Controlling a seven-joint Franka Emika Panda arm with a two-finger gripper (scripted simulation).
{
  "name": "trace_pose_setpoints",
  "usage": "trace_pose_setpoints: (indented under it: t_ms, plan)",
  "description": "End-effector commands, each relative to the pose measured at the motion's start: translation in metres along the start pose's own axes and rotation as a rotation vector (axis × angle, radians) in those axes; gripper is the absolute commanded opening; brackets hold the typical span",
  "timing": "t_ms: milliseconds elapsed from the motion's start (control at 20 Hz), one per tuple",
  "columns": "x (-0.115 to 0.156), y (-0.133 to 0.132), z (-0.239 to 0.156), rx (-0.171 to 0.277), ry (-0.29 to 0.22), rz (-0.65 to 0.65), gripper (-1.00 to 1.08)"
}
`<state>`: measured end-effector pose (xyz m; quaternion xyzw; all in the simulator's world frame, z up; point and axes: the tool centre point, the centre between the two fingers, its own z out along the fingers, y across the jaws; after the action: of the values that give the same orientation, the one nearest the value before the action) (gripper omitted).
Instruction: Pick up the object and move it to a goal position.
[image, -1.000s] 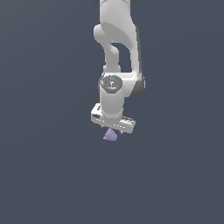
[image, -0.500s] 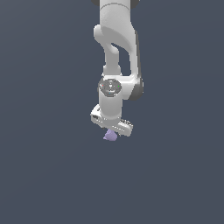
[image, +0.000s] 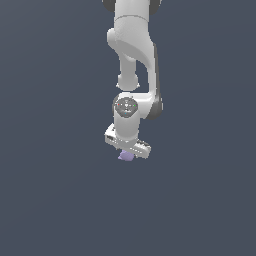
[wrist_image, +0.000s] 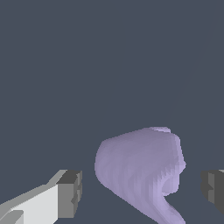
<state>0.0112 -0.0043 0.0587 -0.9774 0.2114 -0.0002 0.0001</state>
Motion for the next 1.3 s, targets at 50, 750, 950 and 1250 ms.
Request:
trace_pose_setpoints:
  t_ms: [50,750,950,1250]
  plan:
    - [-0.001,0.0,0.017,0.0,0.0,0.001,1.0]
    - [0.001,0.0,0.023,0.0,0.0,0.002,-1.0]
    - [0.001,-0.001,0.022,0.0,0.0,0.002,-1.0]
    - [0.009,-0.005,0.008,0.0,0.0,0.002,-1.0]
